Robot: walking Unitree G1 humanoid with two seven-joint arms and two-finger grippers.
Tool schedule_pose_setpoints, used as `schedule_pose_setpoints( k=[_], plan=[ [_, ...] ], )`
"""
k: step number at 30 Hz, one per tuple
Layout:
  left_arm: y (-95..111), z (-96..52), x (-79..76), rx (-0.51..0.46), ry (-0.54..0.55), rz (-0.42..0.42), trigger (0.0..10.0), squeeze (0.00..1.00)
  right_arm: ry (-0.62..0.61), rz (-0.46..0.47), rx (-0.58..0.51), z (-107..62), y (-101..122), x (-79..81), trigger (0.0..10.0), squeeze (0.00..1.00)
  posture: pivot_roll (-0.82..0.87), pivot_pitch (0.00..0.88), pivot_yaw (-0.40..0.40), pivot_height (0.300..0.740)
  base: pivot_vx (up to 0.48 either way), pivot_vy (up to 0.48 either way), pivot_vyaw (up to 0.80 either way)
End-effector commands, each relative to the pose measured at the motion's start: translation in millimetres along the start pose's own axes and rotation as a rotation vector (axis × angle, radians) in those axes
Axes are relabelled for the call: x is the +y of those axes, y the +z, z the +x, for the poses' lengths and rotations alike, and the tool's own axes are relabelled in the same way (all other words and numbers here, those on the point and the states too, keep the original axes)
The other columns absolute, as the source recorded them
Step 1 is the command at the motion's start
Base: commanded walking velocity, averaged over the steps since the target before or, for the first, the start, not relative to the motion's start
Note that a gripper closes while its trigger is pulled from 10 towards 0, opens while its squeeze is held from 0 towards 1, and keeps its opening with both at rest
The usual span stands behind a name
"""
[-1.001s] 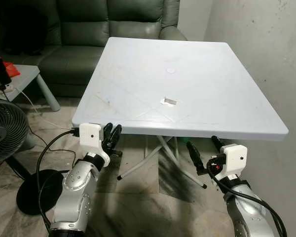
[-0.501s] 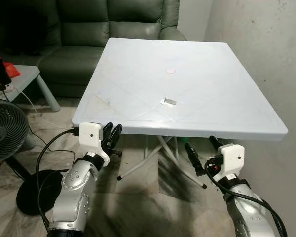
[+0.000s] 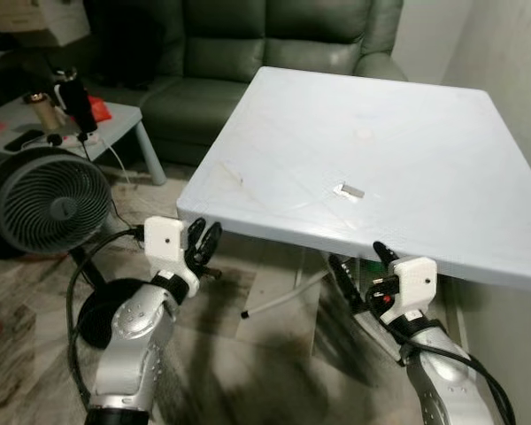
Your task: Hang keys on a hook
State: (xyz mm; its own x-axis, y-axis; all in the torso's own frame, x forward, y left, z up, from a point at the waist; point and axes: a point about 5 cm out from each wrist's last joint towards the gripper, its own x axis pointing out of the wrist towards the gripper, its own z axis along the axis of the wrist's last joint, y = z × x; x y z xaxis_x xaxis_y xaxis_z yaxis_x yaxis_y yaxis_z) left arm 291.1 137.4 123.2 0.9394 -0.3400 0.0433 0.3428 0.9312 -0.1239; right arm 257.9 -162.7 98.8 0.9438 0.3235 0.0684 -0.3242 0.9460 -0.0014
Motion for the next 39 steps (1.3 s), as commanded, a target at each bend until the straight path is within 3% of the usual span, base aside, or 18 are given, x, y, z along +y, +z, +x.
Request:
schedule_pose_setpoints(
  k=[1,39],
  plan=[
    [2.9,0.6,0.7,-0.005,-0.005,0.004,10.0,0.00,0.008,0.000,-0.013,1.4,2.1,0.2,10.0,0.00,-0.04,0.000,0.007,0.740,0.000,0.000,0.00],
    [6.4,4.9,-2.3,-0.019,-0.029,0.006,10.0,0.00,0.020,-0.025,-0.012,2.6,0.9,0.0,10.0,0.00,-0.05,0.000,0.009,0.740,0.347,0.000,0.00]
  ],
)
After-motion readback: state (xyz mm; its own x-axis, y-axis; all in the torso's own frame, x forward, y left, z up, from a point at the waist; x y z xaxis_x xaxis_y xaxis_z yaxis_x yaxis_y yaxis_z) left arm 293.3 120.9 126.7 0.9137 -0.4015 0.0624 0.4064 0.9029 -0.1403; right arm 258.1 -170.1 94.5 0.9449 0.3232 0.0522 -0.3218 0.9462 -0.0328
